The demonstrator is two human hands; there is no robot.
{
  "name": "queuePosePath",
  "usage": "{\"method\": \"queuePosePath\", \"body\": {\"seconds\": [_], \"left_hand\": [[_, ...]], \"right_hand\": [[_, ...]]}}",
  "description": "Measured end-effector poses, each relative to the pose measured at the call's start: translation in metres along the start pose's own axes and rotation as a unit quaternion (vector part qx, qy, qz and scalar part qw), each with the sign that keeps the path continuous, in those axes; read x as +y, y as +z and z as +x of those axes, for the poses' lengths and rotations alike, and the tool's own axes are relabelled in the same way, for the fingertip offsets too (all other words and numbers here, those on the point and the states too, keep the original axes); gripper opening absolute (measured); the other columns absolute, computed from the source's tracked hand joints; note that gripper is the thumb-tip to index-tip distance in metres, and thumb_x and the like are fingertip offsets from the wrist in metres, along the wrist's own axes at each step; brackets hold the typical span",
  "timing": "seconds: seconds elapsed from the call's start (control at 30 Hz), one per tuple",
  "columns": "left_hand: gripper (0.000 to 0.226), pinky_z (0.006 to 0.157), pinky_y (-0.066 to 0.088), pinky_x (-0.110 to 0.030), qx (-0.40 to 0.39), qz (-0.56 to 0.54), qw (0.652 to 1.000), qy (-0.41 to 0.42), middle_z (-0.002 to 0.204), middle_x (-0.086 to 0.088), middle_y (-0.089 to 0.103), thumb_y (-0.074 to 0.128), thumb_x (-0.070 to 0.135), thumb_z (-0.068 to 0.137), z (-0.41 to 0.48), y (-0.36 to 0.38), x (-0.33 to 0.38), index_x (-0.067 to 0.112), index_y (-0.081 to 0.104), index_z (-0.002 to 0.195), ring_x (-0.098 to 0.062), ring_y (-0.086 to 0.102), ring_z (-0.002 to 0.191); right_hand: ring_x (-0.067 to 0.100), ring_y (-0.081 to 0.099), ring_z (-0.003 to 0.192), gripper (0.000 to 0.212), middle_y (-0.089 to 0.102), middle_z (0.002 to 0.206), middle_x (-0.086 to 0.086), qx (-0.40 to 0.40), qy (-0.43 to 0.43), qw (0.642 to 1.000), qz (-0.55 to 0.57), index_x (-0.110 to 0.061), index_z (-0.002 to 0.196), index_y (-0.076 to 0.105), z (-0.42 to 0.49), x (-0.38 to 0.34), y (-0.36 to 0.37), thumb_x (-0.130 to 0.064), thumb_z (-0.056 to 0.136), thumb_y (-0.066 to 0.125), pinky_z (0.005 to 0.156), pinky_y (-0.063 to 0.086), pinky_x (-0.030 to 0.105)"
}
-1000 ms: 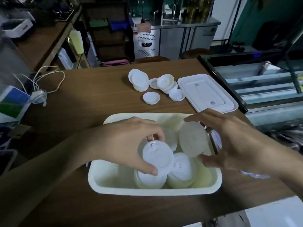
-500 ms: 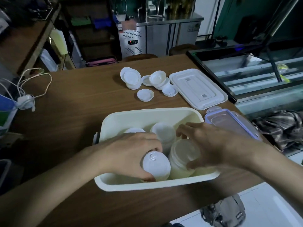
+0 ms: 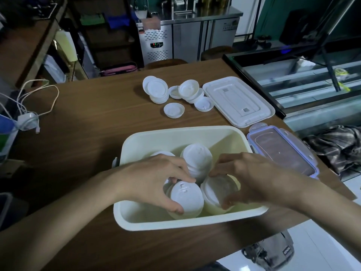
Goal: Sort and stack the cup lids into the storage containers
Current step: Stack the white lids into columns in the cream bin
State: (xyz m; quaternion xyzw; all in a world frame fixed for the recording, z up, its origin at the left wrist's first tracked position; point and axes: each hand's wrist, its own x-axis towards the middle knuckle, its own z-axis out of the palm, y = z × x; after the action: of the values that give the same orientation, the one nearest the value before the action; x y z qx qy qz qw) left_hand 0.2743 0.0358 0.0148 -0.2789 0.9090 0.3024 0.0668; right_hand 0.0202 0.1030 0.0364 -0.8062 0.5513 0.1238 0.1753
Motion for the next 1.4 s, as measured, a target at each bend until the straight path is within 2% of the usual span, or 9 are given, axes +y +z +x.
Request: {"method": "queuePosePath", "body": {"seconds": [0.1, 0.3, 0.57, 0.63, 0.77, 0.97, 1.1, 1.2, 1.4], "left_hand": [[0.066, 0.095, 0.046, -0.026, -0.012, 0.001, 1.0, -0.005, 0.124, 0.026, 0.055, 0.083, 0.06, 0.077, 0.001, 0.001, -0.002, 0.044, 0.064, 0.138, -0.003, 0.051, 0.114], [0.067, 0.087, 0.035, -0.007, -0.018, 0.009, 1.0, -0.022, 0.123, 0.03, 0.046, 0.086, 0.05, 0.077, 0.002, 0.003, 0.0, 0.045, 0.062, 0.14, 0.003, 0.042, 0.118], [0.065, 0.081, 0.041, -0.014, -0.023, 0.041, 0.999, -0.019, 0.114, 0.028, 0.052, 0.083, 0.06, 0.077, -0.002, -0.016, 0.002, 0.045, 0.062, 0.136, 0.014, 0.041, 0.105], [0.065, 0.076, 0.041, -0.012, -0.003, 0.036, 0.999, -0.015, 0.108, 0.03, 0.055, 0.085, 0.061, 0.075, 0.0, -0.027, -0.001, 0.045, 0.064, 0.134, 0.014, 0.047, 0.099], [0.05, 0.074, 0.045, -0.017, 0.056, 0.001, 0.998, -0.013, 0.102, 0.023, 0.063, 0.085, 0.06, 0.076, 0.012, -0.048, -0.011, 0.042, 0.071, 0.122, -0.005, 0.057, 0.09], [0.019, 0.064, 0.044, -0.014, 0.164, -0.107, 0.979, -0.046, 0.087, 0.01, 0.074, 0.086, 0.04, 0.083, 0.041, -0.078, -0.038, 0.037, 0.08, 0.101, -0.012, 0.062, 0.072], [0.003, 0.066, 0.05, -0.026, 0.253, -0.074, 0.962, -0.076, 0.078, 0.011, 0.069, 0.081, 0.035, 0.088, 0.067, -0.091, -0.057, 0.036, 0.079, 0.089, -0.007, 0.057, 0.065], [0.007, 0.072, 0.054, -0.026, 0.236, -0.058, 0.961, -0.13, 0.078, 0.014, 0.071, 0.081, 0.036, 0.088, 0.091, -0.099, -0.083, 0.035, 0.078, 0.094, 0.0, 0.06, 0.066], [0.048, 0.081, 0.058, -0.028, 0.196, -0.032, 0.959, -0.202, 0.103, 0.015, 0.068, 0.085, 0.05, 0.08, 0.139, -0.1, -0.13, 0.029, 0.069, 0.12, -0.003, 0.066, 0.085]], "right_hand": [[0.016, 0.054, 0.109, 0.073, 0.053, 0.127, -0.023, 0.021, -0.001, 1.0, -0.012, -0.052, 0.141, 0.05, -0.002, 0.001, 0.006, -0.067, 0.074, 0.076, 0.092, 0.044, 0.028], [0.015, 0.051, 0.111, 0.071, 0.049, 0.131, -0.024, 0.008, -0.001, 0.999, -0.033, -0.053, 0.144, 0.045, -0.002, -0.003, 0.002, -0.071, 0.079, 0.069, 0.086, 0.035, 0.024], [0.004, 0.053, 0.112, 0.068, 0.043, 0.12, -0.026, 0.02, -0.033, 0.999, 0.021, -0.049, 0.138, 0.048, 0.002, 0.009, -0.004, -0.067, 0.077, 0.074, 0.084, 0.042, 0.023], [0.002, 0.055, 0.108, 0.065, 0.048, 0.112, -0.028, 0.057, -0.057, 0.996, 0.033, -0.046, 0.135, 0.054, 0.007, 0.017, -0.014, -0.067, 0.076, 0.074, 0.088, 0.048, 0.026], [0.0, 0.061, 0.088, 0.045, 0.061, 0.094, -0.026, 0.139, -0.087, 0.983, 0.08, -0.042, 0.117, 0.065, 0.028, 0.035, -0.031, -0.062, 0.078, 0.076, 0.075, 0.055, 0.032], [0.003, 0.061, 0.082, 0.031, 0.065, 0.088, -0.018, 0.207, -0.106, 0.962, 0.143, -0.033, 0.103, 0.07, 0.074, 0.058, -0.054, -0.049, 0.08, 0.084, 0.069, 0.05, 0.022], [0.006, 0.063, 0.081, 0.041, 0.066, 0.084, -0.013, 0.23, -0.091, 0.946, 0.208, -0.033, 0.096, 0.067, 0.103, 0.077, -0.063, -0.06, 0.071, 0.085, 0.066, 0.046, 0.017], [0.006, 0.064, 0.078, 0.041, 0.069, 0.085, -0.017, 0.22, -0.075, 0.923, 0.306, -0.032, 0.1, 0.072, 0.121, 0.091, -0.061, -0.056, 0.07, 0.086, 0.068, 0.045, 0.013], [0.006, 0.063, 0.083, 0.049, 0.068, 0.1, -0.011, 0.263, 0.036, 0.926, 0.266, -0.029, 0.114, 0.067, 0.179, 0.135, -0.039, -0.05, 0.075, 0.087, 0.074, 0.049, 0.019]]}}
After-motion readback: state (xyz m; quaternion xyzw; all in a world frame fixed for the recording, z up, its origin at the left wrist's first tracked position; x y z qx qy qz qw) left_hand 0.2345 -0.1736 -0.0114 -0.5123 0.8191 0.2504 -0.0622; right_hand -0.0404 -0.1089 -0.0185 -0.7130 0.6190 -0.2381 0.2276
